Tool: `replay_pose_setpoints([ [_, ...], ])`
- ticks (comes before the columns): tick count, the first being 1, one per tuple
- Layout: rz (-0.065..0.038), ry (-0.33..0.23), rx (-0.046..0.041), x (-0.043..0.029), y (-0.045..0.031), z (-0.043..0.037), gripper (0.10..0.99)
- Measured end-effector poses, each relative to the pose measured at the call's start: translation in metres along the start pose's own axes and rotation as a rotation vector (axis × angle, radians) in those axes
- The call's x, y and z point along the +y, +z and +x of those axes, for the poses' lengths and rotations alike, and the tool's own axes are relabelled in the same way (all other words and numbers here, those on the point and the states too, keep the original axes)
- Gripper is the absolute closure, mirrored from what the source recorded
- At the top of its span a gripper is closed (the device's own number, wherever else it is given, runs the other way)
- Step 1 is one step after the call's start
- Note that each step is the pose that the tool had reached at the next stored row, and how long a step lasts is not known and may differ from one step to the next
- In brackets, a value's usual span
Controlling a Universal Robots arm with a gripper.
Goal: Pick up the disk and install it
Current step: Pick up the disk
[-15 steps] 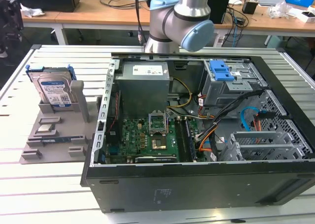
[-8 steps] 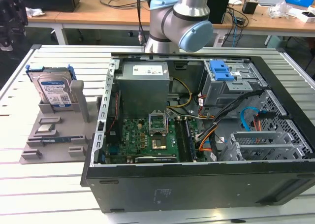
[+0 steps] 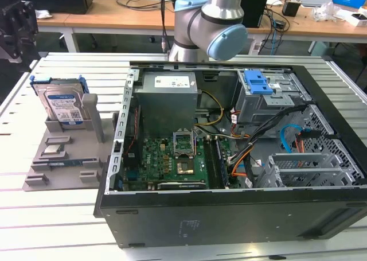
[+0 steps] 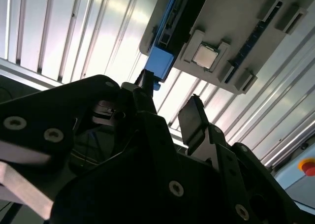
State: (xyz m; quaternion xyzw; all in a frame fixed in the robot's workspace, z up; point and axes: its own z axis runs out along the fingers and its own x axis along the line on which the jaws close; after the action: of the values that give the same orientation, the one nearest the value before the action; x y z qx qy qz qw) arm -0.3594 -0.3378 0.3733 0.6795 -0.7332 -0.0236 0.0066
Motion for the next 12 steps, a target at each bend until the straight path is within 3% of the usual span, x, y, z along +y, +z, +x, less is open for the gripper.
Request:
replay_pose_setpoints([
  [12,-0.002,-0.085,0.0055,-0.0124,0.0271,-0.004,0.604],
])
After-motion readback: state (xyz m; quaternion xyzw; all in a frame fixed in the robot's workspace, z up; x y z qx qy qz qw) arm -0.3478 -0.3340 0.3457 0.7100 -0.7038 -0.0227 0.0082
